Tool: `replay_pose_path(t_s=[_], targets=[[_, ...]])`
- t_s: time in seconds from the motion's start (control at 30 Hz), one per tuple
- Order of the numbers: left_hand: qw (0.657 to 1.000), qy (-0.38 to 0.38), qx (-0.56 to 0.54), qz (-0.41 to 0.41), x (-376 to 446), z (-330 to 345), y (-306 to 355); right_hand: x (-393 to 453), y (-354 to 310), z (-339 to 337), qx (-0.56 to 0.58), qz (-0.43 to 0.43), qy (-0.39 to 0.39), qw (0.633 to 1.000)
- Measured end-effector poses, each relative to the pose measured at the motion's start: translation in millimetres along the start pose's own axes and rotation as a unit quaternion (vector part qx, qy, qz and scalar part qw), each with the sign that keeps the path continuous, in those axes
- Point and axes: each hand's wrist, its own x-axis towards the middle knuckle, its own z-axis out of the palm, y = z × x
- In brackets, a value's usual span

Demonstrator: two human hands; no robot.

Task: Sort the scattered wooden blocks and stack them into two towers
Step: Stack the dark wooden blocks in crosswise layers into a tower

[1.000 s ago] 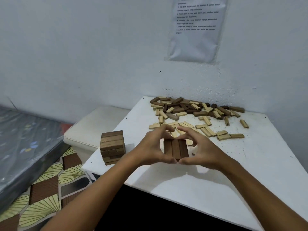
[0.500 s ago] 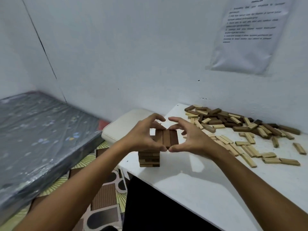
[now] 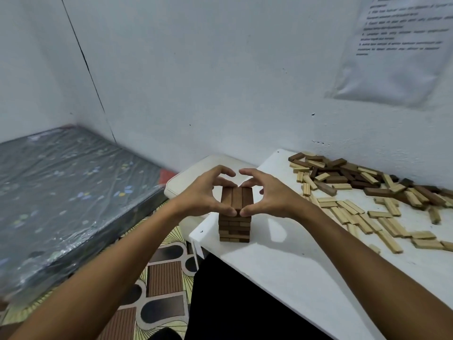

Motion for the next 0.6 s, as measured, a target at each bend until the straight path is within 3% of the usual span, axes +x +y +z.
replay_pose_path(t_s=[0.6], targets=[[1.000,-0.019,-0.014,-0.014,-2.6,3.4,-7.2,1.8,2.8,8.5,0.001,0.005,-0.006,1.000]])
